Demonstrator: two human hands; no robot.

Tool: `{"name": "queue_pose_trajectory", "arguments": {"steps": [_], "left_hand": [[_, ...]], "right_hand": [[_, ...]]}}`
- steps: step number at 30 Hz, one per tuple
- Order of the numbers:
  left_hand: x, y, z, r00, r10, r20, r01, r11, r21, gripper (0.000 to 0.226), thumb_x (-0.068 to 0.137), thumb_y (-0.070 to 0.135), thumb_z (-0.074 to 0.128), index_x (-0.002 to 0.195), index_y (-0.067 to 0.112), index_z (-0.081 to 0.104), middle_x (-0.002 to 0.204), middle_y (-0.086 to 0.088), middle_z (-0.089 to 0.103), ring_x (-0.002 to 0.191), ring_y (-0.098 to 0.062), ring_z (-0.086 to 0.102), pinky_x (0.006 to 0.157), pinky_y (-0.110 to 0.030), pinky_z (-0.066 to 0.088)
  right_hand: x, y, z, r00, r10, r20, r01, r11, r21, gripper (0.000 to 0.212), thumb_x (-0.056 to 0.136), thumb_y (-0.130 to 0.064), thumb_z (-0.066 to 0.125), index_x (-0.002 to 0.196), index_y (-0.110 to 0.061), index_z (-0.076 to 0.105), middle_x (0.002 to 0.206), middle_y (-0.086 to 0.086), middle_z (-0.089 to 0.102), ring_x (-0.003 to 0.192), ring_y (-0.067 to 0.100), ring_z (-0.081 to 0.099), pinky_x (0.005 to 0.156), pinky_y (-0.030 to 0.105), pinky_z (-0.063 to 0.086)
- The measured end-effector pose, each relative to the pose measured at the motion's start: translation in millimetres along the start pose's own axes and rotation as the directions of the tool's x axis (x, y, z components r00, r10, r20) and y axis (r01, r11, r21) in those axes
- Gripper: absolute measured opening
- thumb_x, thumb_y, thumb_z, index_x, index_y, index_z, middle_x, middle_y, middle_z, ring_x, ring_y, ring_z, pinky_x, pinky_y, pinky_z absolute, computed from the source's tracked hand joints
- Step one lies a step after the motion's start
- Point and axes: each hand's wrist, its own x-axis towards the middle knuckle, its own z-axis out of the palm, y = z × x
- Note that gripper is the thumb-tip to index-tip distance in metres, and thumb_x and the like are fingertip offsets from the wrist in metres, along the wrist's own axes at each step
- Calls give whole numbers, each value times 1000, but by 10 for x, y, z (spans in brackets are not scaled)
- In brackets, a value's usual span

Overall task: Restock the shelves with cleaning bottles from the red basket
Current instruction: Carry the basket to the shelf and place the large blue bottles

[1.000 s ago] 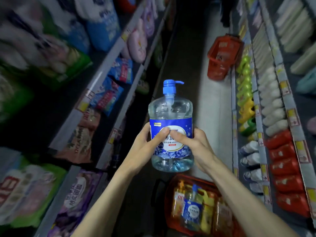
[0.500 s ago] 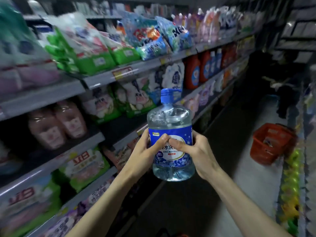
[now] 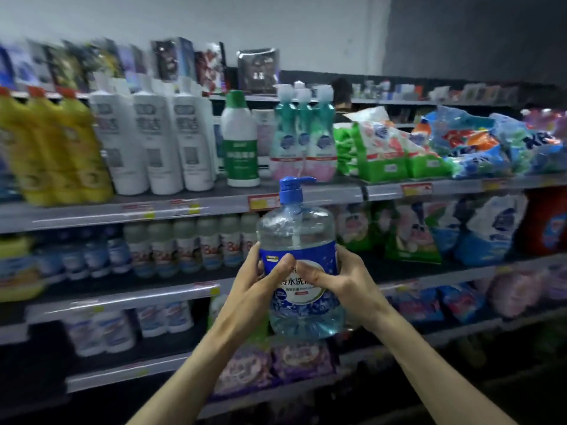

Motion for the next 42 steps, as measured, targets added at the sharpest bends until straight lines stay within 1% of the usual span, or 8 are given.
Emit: {"name": "queue_pose_trajectory", "arguments": {"steps": [4, 8, 14, 19, 28, 34, 38, 42], "left_hand": [[-330, 197, -943, 987, -7, -160, 16, 999, 52, 35, 100, 32, 62, 134, 22, 57, 119, -2, 79, 110, -22, 77, 86, -33, 64], [-664, 417, -1819, 959, 21, -282, 23, 988, 150, 41, 98, 40, 66, 135, 24, 60, 122, -1, 78, 115, -22, 75, 98, -44, 59], [-1127, 745, -2920, 909, 100, -405, 10, 965, 261, 39, 98, 40, 69, 136, 31, 61, 123, 3, 78, 114, -18, 75, 100, -49, 59], [-1461, 1000, -3656, 865, 151, -479, 25, 940, 341, 36, 100, 39, 68, 134, 30, 62, 123, 5, 78, 113, -15, 75, 99, -48, 61], [-1621, 1359, -4783, 802, 237, -548, 19, 907, 421, 45, 100, 50, 69, 141, 37, 57, 127, 5, 76, 115, -16, 74, 100, -50, 60], [-1390, 1556, -5569, 804, 290, -519, -12, 881, 473, 66, 79, 59, 77, 139, 49, 51, 127, 22, 73, 116, -3, 71, 88, -24, 61], [-1139, 1677, -6113, 814, 304, -495, -19, 866, 501, 74, 80, 54, 79, 145, 48, 47, 132, 19, 71, 121, -7, 70, 95, -30, 61], [-808, 1800, -6568, 835, 321, -447, -69, 867, 494, 61, 95, 35, 77, 145, 48, 44, 129, 21, 72, 120, -4, 70, 90, -23, 60]], "right_hand": [[272, -46, 960, 989, -25, 148, 20, 999, 38, 47, 90, -35, 82, 133, -21, 68, 124, 3, 77, 114, 25, 75, 102, 56, 57], [428, -129, 1920, 971, -67, 230, 53, 996, 66, 49, 86, -37, 86, 131, -25, 70, 122, -3, 78, 112, 19, 76, 99, 54, 59], [656, -276, 3191, 953, -147, 265, 94, 975, 203, 53, 80, -24, 87, 129, -14, 71, 118, 5, 80, 108, 25, 78, 94, 52, 63], [812, -413, 4078, 929, -237, 284, 161, 950, 267, 68, 67, -41, 91, 127, -14, 72, 114, 3, 81, 104, 25, 79, 91, 51, 63], [1373, -718, 5287, 870, -344, 353, 235, 920, 315, 70, 65, -47, 91, 124, -15, 73, 111, 0, 81, 101, 21, 79, 86, 45, 65], [2022, -849, 5955, 823, -420, 382, 284, 887, 364, 66, 70, -35, 91, 128, -12, 70, 111, -1, 81, 100, 18, 79, 80, 32, 65], [2501, -933, 6326, 811, -462, 360, 345, 873, 344, 66, 68, -40, 93, 125, -14, 71, 107, -4, 82, 97, 15, 79, 78, 29, 64], [2999, -1025, 6565, 800, -491, 344, 393, 863, 318, 59, 71, -35, 94, 122, -15, 70, 106, -7, 81, 96, 14, 79, 78, 29, 64]]}}
